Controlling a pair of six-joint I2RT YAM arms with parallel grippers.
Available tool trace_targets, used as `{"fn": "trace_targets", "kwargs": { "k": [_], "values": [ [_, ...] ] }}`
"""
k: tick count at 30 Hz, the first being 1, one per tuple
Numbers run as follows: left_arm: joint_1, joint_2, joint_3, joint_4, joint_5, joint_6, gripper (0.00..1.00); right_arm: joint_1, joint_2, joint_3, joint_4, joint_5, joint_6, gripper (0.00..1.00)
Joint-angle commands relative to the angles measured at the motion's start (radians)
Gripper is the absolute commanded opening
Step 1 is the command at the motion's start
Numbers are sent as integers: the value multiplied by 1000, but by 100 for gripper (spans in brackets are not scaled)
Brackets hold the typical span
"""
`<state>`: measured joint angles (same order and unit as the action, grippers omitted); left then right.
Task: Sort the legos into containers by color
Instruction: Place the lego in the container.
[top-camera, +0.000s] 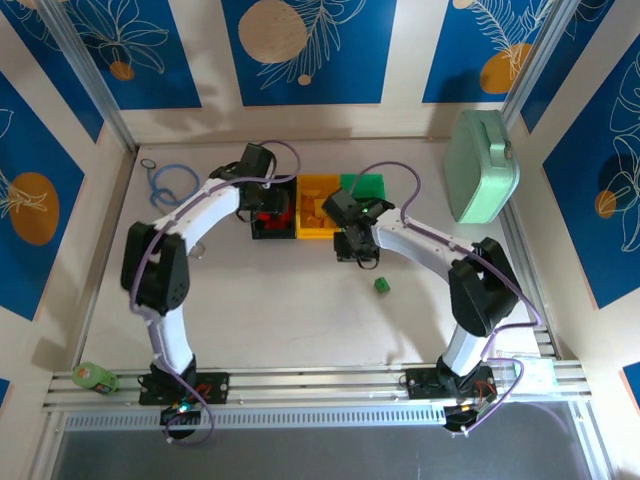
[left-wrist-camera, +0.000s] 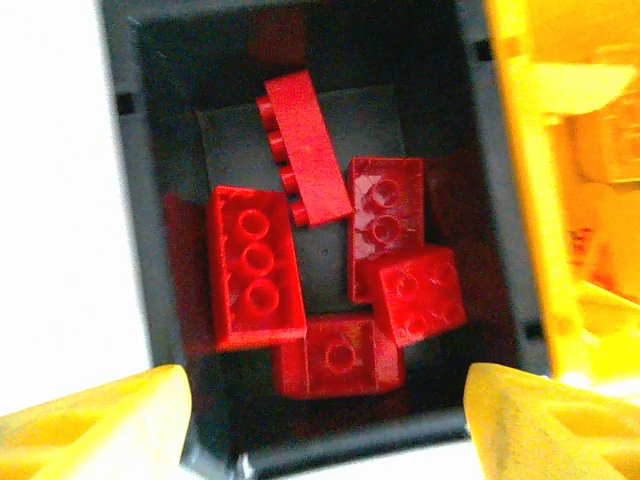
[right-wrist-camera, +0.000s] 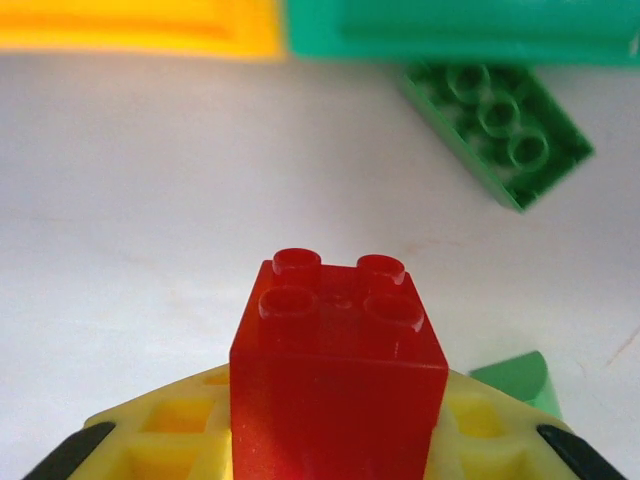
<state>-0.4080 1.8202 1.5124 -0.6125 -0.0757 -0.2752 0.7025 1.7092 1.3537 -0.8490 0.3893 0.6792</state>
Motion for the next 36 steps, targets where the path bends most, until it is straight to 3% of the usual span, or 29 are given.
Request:
{"fn": "trace_targets", "kwargs": {
  "k": [1,3,11,18,22,28,29,32,35,36],
  "values": [
    [-3,-264,-101,45,22,-47,76,12,-8,121,-24,14,-30,22],
    [-5,-425,-214,62,21,-73,80,12,40,217,-19,-2,-63,22],
    [-28,-964,-680,23,50,-225,80,11,364,697,-72,-55,-155,23],
    [-33,-1314,-900,-129,93,-333,79,3,675,1161,-173,-105,-188,23],
    [-48,-1411,-937,-129,128,-389,78,-6,816,1352,-204,-143,-186,25],
    [-49,-1394,-912,-152,127,-381,78,-11,843,1295,-113,-161,-158,33],
    [-49,-1393,-907,-158,123,-379,78,-12,846,1292,-105,-159,-155,37],
    [-49,-1398,-895,-168,120,-375,78,-11,851,1321,-117,-151,-152,78],
    [-51,-1388,-876,-185,112,-360,77,1,820,1345,-137,-82,-150,98],
    [-53,-1374,-861,-197,106,-350,76,2,795,1346,-139,-73,-153,100]
  ]
}}
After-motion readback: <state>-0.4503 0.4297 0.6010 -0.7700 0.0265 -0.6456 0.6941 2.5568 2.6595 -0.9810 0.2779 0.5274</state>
